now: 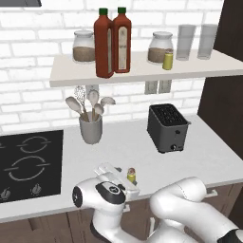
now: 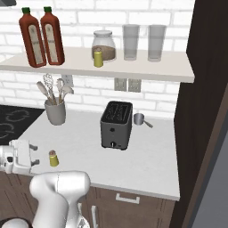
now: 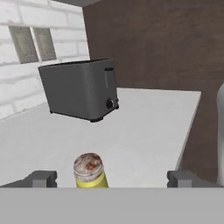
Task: Put the shaker and condiment bottle from the counter next to their counterparts in the cabinet.
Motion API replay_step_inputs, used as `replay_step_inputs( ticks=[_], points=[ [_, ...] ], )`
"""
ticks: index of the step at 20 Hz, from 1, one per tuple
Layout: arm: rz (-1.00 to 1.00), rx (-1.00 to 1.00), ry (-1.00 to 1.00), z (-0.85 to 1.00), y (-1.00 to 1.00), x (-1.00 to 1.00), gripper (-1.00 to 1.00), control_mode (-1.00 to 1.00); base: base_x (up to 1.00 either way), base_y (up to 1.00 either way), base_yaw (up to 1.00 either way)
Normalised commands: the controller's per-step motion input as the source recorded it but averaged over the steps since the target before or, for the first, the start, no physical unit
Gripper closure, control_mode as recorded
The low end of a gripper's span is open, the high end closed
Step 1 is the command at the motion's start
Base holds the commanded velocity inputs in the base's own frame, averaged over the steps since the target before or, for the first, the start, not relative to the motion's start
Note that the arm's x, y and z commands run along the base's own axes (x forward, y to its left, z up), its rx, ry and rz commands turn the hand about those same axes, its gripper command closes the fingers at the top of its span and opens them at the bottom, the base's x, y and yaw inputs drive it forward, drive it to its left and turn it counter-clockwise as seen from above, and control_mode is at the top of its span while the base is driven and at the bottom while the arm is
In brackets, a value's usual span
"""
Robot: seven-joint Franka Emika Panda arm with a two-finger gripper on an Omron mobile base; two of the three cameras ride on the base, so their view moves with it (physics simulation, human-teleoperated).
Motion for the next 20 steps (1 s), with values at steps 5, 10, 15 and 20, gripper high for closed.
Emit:
replay_step_inputs(
  ticks=[5,10,15,20],
  points=[
    [-0.08,0.00,0.00,-0.23,-0.01,0.00,-1.00,-1.00,0.00,0.00,0.00],
    [-0.06,0.00,0.00,0.00,-0.03,0.04,-1.00,-1.00,0.00,0.00,0.00],
    [-0.04,0.00,0.05,-0.16,-0.05,0.20,-1.00,-1.00,0.00,0.00,0.00],
    [-0.01,0.00,0.02,-0.19,-0.03,0.25,-1.00,-1.00,0.00,0.00,0.00]
  ],
)
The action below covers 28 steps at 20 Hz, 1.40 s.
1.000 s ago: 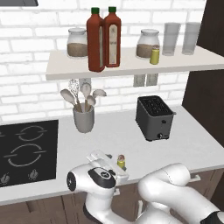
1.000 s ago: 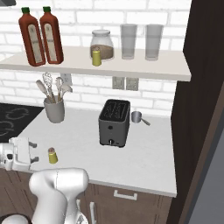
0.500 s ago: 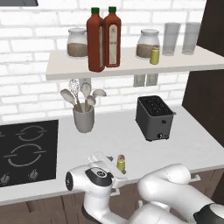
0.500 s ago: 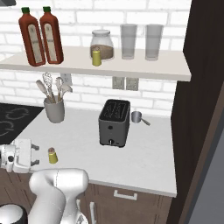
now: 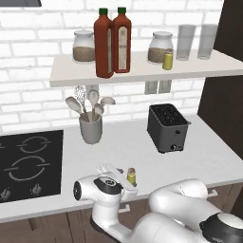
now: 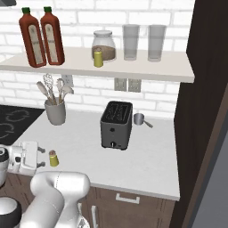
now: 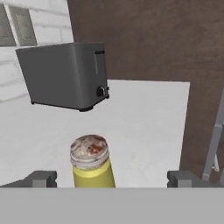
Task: Put the shaker and condiment bottle from the counter next to their counterparts in the cabinet.
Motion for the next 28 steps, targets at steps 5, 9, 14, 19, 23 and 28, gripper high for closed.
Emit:
replay_step_inputs(
  ticks=[5,9,14,19,23,28],
  points=[
    [-0.02,0.00,0.01,-0.10,0.00,0.18,-1.00,-1.00,0.00,0.00,0.00],
    [-0.01,0.00,0.00,-0.23,-0.01,0.09,-1.00,-1.00,0.00,0.00,0.00],
    [-0.01,0.00,0.00,-0.13,-0.07,0.06,-1.00,-1.00,0.00,0.00,0.00],
    [-0.01,0.02,0.04,0.00,-0.19,0.13,-1.00,-1.00,0.00,0.00,0.00],
    [-0.01,0.00,0.08,-0.18,-0.07,0.19,-1.00,-1.00,0.00,0.00,0.00],
    [-0.01,0.00,0.05,-0.32,-0.09,0.19,1.00,-1.00,0.00,0.00,0.00]
  ],
)
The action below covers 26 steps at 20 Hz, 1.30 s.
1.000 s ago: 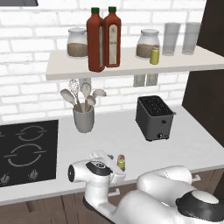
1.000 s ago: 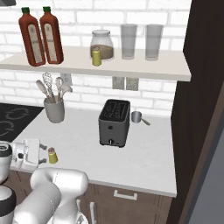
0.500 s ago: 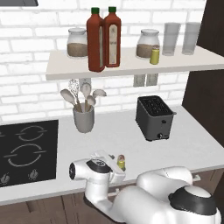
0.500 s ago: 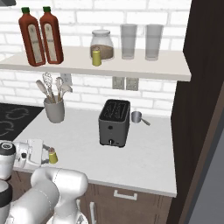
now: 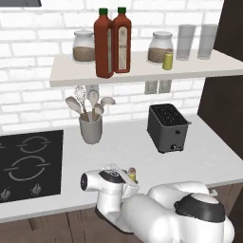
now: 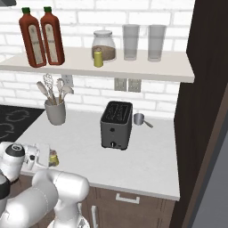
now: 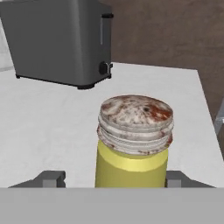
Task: Put the shaker and condiment bottle from the counter next to their counterparts in the cabinet.
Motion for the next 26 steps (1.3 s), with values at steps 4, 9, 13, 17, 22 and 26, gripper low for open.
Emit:
replay_step_inputs(
  ticks=[4,9,13,17,22,26],
  points=[
    [-0.01,0.00,0.09,-0.30,0.00,0.00,1.00,-1.00,0.00,0.00,0.00],
    [0.06,0.04,-0.06,0.21,-0.07,0.00,1.00,-1.00,0.00,0.00,0.00],
    [0.06,0.12,-0.03,0.74,-0.16,0.00,1.00,-1.00,0.00,0.00,0.00],
    [0.01,0.05,-0.04,0.94,-0.37,-0.01,1.00,-1.00,0.00,0.00,0.00],
    [0.02,0.01,-0.06,0.92,-0.24,0.00,1.00,-1.00,0.00,0.00,0.00],
    [0.03,0.00,0.00,0.86,-0.20,0.00,1.00,-1.00,0.00,0.00,0.00]
  ],
)
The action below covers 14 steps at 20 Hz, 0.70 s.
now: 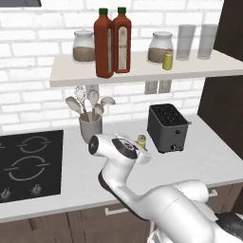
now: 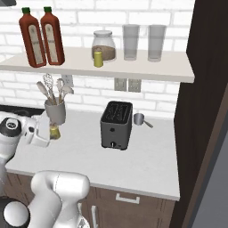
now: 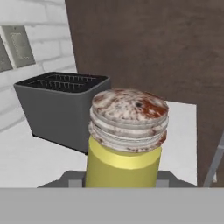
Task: Put the shaker and condiment bottle from the counter next to their counterparts in the cabinet.
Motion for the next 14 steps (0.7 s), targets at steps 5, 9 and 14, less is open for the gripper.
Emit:
replay_step_inputs(
  ticks=[5,9,14],
  points=[
    [0.05,0.01,0.04,0.85,-0.22,0.00,1.00,-1.00,0.00,0.00,0.00],
    [0.06,0.00,0.03,0.87,-0.27,-0.01,1.00,-1.00,0.00,0.00,0.00],
    [0.08,0.06,0.05,0.84,-0.36,-0.11,1.00,-1.00,0.00,0.00,0.00]
  ],
)
